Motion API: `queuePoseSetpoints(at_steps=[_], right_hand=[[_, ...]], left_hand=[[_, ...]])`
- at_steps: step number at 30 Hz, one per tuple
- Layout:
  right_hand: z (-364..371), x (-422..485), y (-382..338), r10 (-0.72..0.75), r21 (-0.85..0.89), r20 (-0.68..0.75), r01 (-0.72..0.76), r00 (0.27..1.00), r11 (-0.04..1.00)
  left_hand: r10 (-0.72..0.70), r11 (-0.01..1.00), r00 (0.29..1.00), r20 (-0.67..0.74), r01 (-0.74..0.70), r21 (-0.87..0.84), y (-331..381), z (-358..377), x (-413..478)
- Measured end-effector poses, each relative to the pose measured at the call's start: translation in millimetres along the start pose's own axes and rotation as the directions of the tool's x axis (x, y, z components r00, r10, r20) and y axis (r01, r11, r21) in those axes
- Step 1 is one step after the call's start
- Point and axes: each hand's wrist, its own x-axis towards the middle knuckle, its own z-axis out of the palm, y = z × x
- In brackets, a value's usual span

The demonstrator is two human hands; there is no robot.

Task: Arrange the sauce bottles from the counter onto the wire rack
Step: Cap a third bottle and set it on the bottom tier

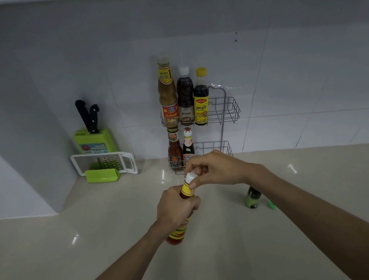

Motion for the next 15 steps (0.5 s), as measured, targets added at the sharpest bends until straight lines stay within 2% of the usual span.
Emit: queuePoseSetpoints(at_steps=[3,8,13,15], right_hand=[[5.5,0.3,-1.4,0.027,-0.001,-0.031,-0.027,0.999,1.0],[7.7,0.0,-4.1,-0.021,-0.033,-0.052,0.019,0.998,0.999],[-25.2,8.1,-17.8,-0.042,-0.048,-0.019,0.041,0.999,0.998],[-38.3,8.4,-18.4,-0.035,-0.02,-0.043,0.034,0.998,0.999]], left_hand=[[0.015,1.0,1.0,-0.005,-0.015,-0.021,-1.8,2.3,1.1],[0.089,0.993,0.996,0.031,-0.086,-0.076,0.9,4.9,5.5],[0.202,0.938,0.945,0.256,-0.112,-0.329,1.9,-6.5,14.3],[0.188,0.954,0.928,0.322,-0.095,-0.284,-6.1,-9.9,16.9]])
